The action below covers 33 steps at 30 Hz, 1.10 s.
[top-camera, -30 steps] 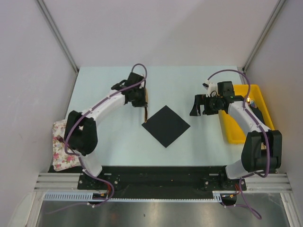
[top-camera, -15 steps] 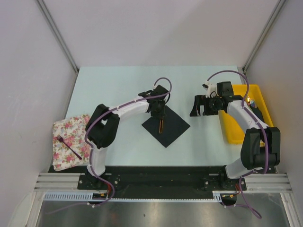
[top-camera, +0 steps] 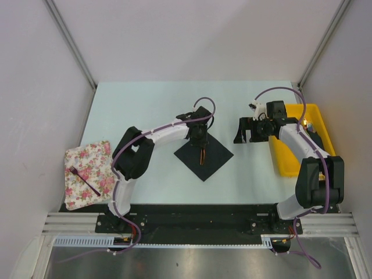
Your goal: Place the utensils on the paper napkin and roll it up
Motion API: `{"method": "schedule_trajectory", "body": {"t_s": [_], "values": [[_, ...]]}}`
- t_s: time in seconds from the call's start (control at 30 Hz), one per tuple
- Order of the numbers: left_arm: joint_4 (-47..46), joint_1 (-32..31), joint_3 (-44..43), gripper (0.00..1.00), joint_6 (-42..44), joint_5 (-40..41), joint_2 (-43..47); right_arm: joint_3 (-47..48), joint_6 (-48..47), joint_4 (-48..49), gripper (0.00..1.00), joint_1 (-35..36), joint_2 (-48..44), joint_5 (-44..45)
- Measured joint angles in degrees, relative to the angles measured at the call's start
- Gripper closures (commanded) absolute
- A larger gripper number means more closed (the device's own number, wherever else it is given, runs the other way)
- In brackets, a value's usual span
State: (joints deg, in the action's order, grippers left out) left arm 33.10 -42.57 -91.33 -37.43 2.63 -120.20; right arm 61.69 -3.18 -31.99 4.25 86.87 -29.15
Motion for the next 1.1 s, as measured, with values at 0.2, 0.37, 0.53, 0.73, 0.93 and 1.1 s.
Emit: {"method": "schedule_trajectory", "body": {"t_s": [0.2,0.37,0.53,0.73,0.93,1.1], "values": [[-0.2,-0.8,0.0,1.0,-1.1,-0.5,-0.7,0.0,0.0,0.1,0.0,0.0,0.0,0.0],[-0.9,-0.9,-0.3,1.0,-1.6,-0.9,-0.9,-0.2,0.0,0.2,0.0,0.0,0.0,0.0],[-1.2,-0.9,-1.6,1.0,-1.6,-0.9,-1.8,-0.2,0.0,0.3,0.0,0.0,0.4,0.0],[-1.4,-0.9,-1.9,1.0,-1.8,-1.2,-3.3,-0.2,0.1,0.5,0.0,0.0,0.7,0.0],[-1.6,-0.9,-2.4,0.92,-2.4,-1.4,-4.2,-0.2,0.2,0.5,0.0,0.0,0.7,0.0],[-1.5,-0.9,-2.6,0.79,-2.7,-1.3,-4.3,-0.2,0.2,0.5,0.0,0.0,0.7,0.0]]}}
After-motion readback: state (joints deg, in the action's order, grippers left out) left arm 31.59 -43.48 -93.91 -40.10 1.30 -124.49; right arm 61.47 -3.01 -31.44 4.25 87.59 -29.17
